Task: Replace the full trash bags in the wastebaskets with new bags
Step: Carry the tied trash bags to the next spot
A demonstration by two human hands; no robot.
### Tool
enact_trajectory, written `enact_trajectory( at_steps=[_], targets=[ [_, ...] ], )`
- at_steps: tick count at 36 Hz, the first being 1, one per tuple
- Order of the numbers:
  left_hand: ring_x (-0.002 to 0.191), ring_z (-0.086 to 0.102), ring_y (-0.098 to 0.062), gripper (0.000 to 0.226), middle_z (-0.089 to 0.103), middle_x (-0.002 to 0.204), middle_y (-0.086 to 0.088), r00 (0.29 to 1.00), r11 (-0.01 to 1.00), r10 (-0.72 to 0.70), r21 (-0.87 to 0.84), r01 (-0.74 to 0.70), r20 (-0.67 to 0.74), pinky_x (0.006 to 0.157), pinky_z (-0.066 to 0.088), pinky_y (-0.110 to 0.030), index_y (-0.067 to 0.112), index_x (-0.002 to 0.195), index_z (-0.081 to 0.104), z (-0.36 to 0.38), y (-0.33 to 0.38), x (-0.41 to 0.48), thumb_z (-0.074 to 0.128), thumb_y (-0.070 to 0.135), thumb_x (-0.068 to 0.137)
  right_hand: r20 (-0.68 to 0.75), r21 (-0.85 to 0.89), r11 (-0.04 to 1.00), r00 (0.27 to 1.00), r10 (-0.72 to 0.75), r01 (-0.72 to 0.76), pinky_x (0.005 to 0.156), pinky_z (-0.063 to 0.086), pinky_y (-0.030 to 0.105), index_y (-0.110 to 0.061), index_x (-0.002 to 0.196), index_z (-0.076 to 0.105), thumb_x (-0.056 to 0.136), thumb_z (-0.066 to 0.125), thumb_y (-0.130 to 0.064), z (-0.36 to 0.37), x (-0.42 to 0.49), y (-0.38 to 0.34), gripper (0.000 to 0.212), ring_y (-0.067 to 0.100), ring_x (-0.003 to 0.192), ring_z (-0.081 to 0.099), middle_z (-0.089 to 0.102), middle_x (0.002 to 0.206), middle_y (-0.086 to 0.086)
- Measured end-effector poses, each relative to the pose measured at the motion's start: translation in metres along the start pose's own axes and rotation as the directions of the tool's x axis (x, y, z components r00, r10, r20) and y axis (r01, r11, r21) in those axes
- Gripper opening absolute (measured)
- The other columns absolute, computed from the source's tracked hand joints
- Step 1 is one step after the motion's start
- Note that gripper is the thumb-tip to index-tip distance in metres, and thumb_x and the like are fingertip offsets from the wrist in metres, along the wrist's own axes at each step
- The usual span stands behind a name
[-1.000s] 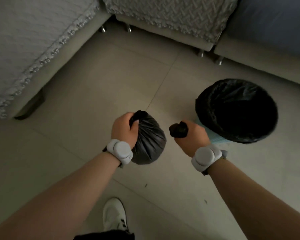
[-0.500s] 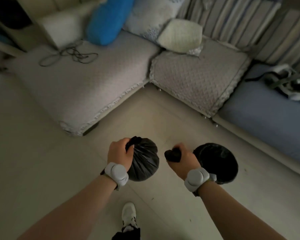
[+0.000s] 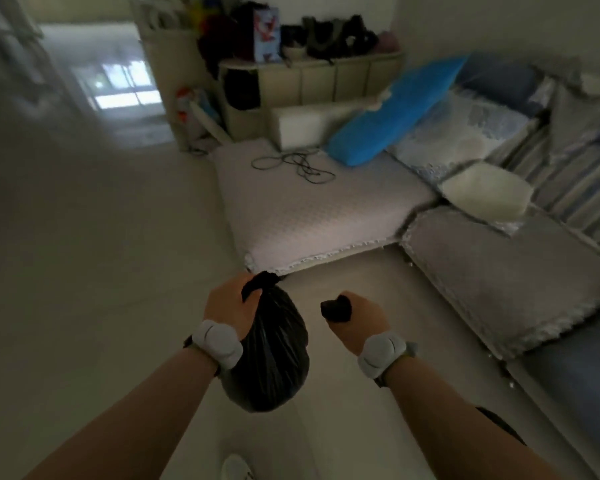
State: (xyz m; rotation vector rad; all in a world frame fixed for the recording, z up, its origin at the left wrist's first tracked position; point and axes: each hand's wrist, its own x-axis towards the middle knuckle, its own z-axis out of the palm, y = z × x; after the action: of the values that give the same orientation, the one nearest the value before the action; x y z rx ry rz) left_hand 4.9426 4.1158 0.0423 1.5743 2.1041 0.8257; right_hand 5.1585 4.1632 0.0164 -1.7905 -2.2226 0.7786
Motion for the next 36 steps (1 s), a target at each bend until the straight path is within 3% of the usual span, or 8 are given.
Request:
enact_trajectory(
  at_steps=[4, 10, 13, 16, 20, 23, 29, 36],
  targets=[
    [0.094, 0.06, -0.028, 0.021, 0.065, 0.103, -0.01, 0.993, 0.995, -0.103, -0.002, 0.103, -0.063, 0.075, 0.038, -0.024, 0.009, 0.109, 0.062, -0.042, -0.045, 0.017, 0.05, 0.019, 0.094, 0.114, -0.078, 0.981, 0.979, -0.17, 0.179, 0.06, 0.035, 0.027, -0.029, 0.061, 0.029, 0.091, 0.051, -0.045, 0.025, 0.046, -0.068, 0.041, 0.018, 0.062, 0.046, 0.037, 0.06, -0.009],
    [0.091, 0.058, -0.027, 0.02, 0.064, 0.104, -0.01, 0.97, 0.979, -0.2, 0.011, 0.203, -0.141, 0.074, 0.039, -0.025, 0.009, 0.109, 0.061, -0.105, -0.107, 0.053, 0.049, 0.018, 0.095, 0.19, -0.101, 0.947, 0.941, -0.282, 0.304, 0.062, 0.034, 0.025, -0.029, 0.063, 0.031, 0.091, 0.053, -0.036, 0.049, 0.112, -0.165, 0.037, 0.014, 0.062, 0.045, 0.038, 0.061, -0.01],
    [0.079, 0.051, -0.017, 0.019, 0.063, 0.095, -0.006, 0.961, 0.977, -0.212, -0.018, 0.212, -0.178, 0.07, 0.034, -0.022, 0.009, 0.103, 0.061, -0.13, -0.128, 0.072, 0.048, 0.021, 0.096, 0.217, -0.08, 0.942, 0.928, -0.304, 0.327, 0.063, 0.038, 0.027, -0.019, 0.068, 0.042, 0.09, 0.055, -0.031, 0.053, 0.135, -0.205, 0.029, 0.021, 0.073, 0.052, 0.054, 0.072, 0.001],
    [0.076, 0.049, -0.016, 0.015, 0.056, 0.083, 0.001, 0.94, 0.967, -0.254, -0.046, 0.25, -0.229, 0.066, 0.032, -0.022, 0.01, 0.097, 0.06, -0.154, -0.151, 0.094, 0.049, 0.02, 0.095, 0.211, -0.053, 0.936, 0.921, -0.329, 0.347, 0.071, 0.048, 0.031, -0.023, 0.064, 0.04, 0.09, 0.056, -0.031, 0.061, 0.161, -0.242, 0.031, 0.026, 0.081, 0.06, 0.064, 0.087, 0.012],
    [0.07, 0.048, -0.016, 0.015, 0.052, 0.077, 0.003, 0.906, 0.95, -0.311, -0.062, 0.307, -0.286, 0.056, 0.031, -0.019, 0.01, 0.094, 0.06, -0.177, -0.181, 0.126, 0.049, 0.02, 0.095, 0.229, -0.065, 0.918, 0.901, -0.368, 0.391, 0.069, 0.048, 0.033, -0.024, 0.061, 0.034, 0.092, 0.053, -0.036, 0.079, 0.195, -0.278, 0.038, 0.026, 0.074, 0.058, 0.058, 0.075, 0.009],
    [0.072, 0.048, -0.017, 0.016, 0.053, 0.08, 0.002, 0.885, 0.939, -0.34, -0.058, 0.339, -0.318, 0.065, 0.034, -0.022, 0.01, 0.098, 0.06, -0.193, -0.201, 0.153, 0.049, 0.021, 0.094, 0.241, -0.075, 0.91, 0.893, -0.381, 0.408, 0.065, 0.043, 0.03, -0.025, 0.06, 0.032, 0.092, 0.052, -0.035, 0.09, 0.222, -0.298, 0.039, 0.023, 0.073, 0.055, 0.046, 0.065, -0.001],
    [0.073, 0.048, -0.022, 0.019, 0.054, 0.084, -0.004, 0.84, 0.915, -0.388, -0.053, 0.399, -0.379, 0.068, 0.036, -0.029, 0.008, 0.106, 0.059, -0.227, -0.247, 0.23, 0.049, 0.019, 0.095, 0.262, -0.046, 0.882, 0.858, -0.442, 0.468, 0.061, 0.033, 0.027, -0.024, 0.059, 0.03, 0.091, 0.054, -0.033, 0.113, 0.306, -0.35, 0.041, 0.02, 0.066, 0.046, 0.039, 0.059, -0.003],
    [0.066, 0.047, -0.02, 0.018, 0.053, 0.079, -0.004, 0.791, 0.891, -0.431, -0.065, 0.45, -0.434, 0.064, 0.034, -0.028, 0.004, 0.1, 0.06, -0.267, -0.28, 0.318, 0.049, 0.018, 0.095, 0.295, -0.056, 0.853, 0.825, -0.483, 0.519, 0.061, 0.037, 0.028, -0.024, 0.062, 0.032, 0.092, 0.053, -0.03, 0.111, 0.418, -0.427, 0.037, 0.023, 0.066, 0.048, 0.042, 0.061, 0.0]
  ],
)
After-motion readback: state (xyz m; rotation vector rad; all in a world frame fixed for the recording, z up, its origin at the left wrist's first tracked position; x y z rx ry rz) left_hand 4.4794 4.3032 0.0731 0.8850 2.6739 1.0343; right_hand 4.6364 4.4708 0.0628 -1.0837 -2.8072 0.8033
